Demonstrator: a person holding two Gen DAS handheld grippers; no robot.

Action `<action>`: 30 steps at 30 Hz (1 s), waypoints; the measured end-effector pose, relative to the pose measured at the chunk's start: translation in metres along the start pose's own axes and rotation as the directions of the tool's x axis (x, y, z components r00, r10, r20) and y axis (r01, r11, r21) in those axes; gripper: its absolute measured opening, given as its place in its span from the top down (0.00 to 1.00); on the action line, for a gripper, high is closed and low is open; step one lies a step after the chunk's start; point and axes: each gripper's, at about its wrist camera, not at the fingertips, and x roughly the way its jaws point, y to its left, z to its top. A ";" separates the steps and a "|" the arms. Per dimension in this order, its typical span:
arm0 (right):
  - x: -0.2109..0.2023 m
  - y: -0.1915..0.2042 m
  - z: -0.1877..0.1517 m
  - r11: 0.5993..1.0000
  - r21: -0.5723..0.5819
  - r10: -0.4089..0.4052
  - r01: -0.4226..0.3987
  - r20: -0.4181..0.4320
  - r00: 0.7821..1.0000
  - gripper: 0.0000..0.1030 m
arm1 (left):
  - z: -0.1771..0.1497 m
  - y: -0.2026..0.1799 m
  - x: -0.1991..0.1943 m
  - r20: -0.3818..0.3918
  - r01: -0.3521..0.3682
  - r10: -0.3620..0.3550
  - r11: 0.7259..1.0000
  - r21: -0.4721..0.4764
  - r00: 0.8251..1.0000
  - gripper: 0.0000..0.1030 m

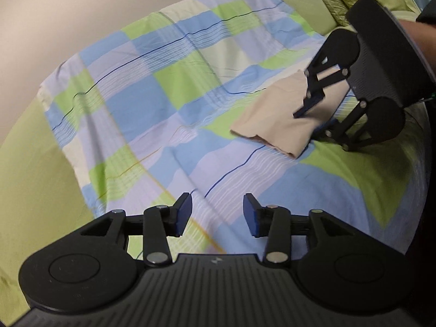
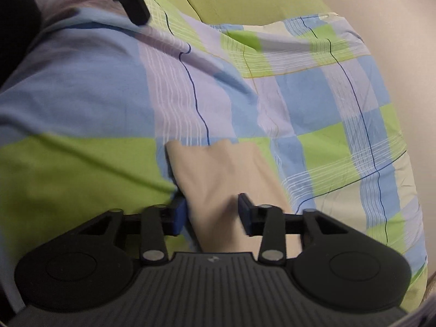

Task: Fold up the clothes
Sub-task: 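Fold the cloth end over and open both grippers, then lift the folded cloth with the left gripper while the right gripper moves beside it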

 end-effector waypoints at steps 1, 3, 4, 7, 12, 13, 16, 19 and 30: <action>-0.002 0.000 0.004 1.000 0.010 0.011 -0.011 0.001 1.000 0.90 | 0.000 -0.001 -0.001 0.000 -0.002 0.002 1.000 0.008 1.000 0.53; -0.017 -0.011 0.000 0.998 0.049 0.032 -0.034 0.040 0.999 0.92 | 0.002 -0.007 -0.001 0.004 -0.001 0.001 0.998 0.066 1.000 0.48; -0.027 -0.017 -0.003 0.996 0.072 0.051 -0.055 0.061 0.997 0.92 | 0.005 -0.012 -0.002 0.010 0.002 -0.003 0.995 0.096 1.000 0.44; -0.062 -0.050 -0.018 0.968 0.186 0.139 -0.167 0.153 0.978 0.93 | 0.012 -0.030 -0.002 0.047 0.009 -0.019 0.981 0.195 0.999 0.39; -0.120 -0.095 -0.069 0.885 0.295 0.270 -0.359 0.304 0.914 0.93 | 0.033 -0.083 0.011 0.127 0.061 -0.120 0.916 0.396 0.985 0.33; -0.127 -0.098 -0.078 0.879 0.293 0.284 -0.376 0.313 0.907 0.93 | 0.037 -0.092 0.014 0.135 0.072 -0.142 0.902 0.426 0.981 0.33; -0.145 -0.102 -0.103 0.869 0.273 0.320 -0.412 0.325 0.890 0.93 | 0.042 -0.110 0.020 0.160 0.101 -0.203 0.865 0.491 0.966 0.33; -0.156 -0.098 -0.120 0.864 0.252 0.350 -0.437 0.324 0.879 0.93 | 0.041 -0.130 0.022 0.218 0.080 -0.269 0.780 0.620 0.938 0.33; -0.168 -0.091 -0.148 0.830 0.323 0.354 -0.454 0.324 0.877 0.92 | 0.020 -0.152 0.031 0.302 -0.117 -0.500 0.367 0.923 0.812 0.53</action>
